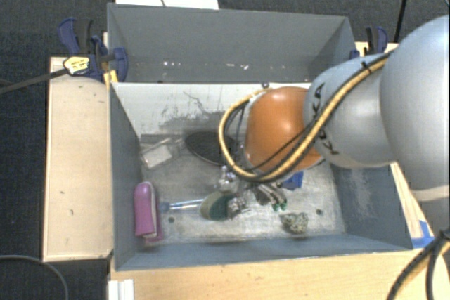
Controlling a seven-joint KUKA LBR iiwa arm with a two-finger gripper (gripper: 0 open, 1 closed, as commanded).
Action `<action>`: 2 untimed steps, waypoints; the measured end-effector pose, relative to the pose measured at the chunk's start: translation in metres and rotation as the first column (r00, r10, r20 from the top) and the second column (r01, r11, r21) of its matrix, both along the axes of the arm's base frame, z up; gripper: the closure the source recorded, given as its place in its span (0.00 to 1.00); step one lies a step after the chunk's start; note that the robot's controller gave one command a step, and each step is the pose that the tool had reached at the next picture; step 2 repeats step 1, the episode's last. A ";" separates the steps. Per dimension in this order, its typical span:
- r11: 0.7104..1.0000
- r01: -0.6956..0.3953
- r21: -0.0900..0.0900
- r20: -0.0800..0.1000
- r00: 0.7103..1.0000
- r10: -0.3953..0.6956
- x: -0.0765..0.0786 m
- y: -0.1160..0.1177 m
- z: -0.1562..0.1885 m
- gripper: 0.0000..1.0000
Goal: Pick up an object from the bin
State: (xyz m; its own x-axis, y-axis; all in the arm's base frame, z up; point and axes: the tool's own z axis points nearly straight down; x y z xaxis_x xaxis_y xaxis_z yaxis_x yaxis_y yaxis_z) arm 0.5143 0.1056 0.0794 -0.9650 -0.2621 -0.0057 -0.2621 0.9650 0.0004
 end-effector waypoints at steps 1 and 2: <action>0.999 0.046 0.001 0.005 0.999 -0.046 0.005 -0.001 0.122 1.00; 0.999 0.046 0.001 0.005 0.999 -0.046 0.005 -0.001 0.122 1.00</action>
Offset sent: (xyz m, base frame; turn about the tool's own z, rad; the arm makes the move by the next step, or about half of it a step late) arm 0.0025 -0.0016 0.1173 0.0469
